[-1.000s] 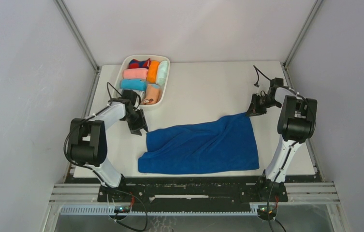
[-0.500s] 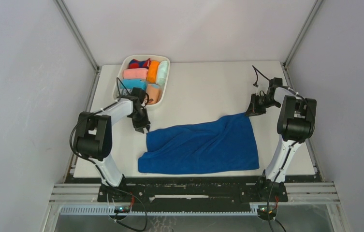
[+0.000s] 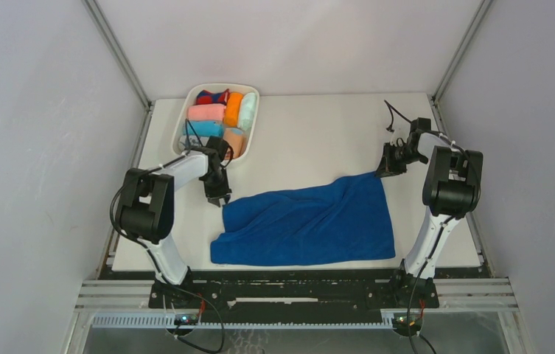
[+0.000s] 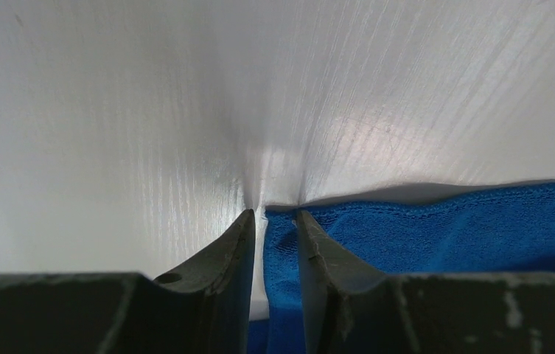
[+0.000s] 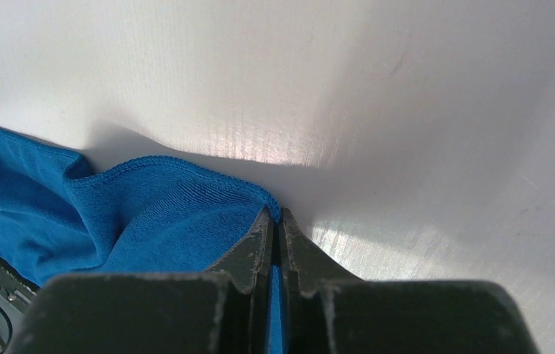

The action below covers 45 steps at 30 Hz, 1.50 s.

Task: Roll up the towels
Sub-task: Fold the towel at the center of the board.

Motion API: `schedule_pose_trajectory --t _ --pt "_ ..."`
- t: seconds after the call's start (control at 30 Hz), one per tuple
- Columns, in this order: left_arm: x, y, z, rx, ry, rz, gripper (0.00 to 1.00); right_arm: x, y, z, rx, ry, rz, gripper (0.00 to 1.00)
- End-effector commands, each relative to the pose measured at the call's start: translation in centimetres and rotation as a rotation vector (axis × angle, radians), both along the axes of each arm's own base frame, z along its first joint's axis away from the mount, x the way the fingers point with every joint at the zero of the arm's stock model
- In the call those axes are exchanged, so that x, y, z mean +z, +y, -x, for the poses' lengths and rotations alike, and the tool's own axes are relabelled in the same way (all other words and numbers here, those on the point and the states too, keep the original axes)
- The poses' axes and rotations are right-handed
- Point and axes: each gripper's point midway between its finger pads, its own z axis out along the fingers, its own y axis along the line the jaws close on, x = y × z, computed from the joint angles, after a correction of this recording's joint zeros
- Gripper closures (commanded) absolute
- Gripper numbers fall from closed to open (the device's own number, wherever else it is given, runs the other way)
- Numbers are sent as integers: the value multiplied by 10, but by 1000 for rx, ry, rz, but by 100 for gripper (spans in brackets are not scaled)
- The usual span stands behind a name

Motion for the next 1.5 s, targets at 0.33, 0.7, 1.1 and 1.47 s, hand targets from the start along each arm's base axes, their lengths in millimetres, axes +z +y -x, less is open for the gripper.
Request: schedule_pose_trajectory --t 0.33,0.7,1.1,1.47 --pt "49 -2 -29 15 -166 -14 68 25 -3 -16 12 -105 44 100" --pt "37 -6 -17 -5 -120 9 68 25 -1 -16 20 -108 49 100" --pt "8 -6 -5 -24 -31 -16 68 25 -1 -16 20 -111 49 100" --pt "-8 -1 6 -12 19 -42 68 26 -2 -16 19 -113 56 100"
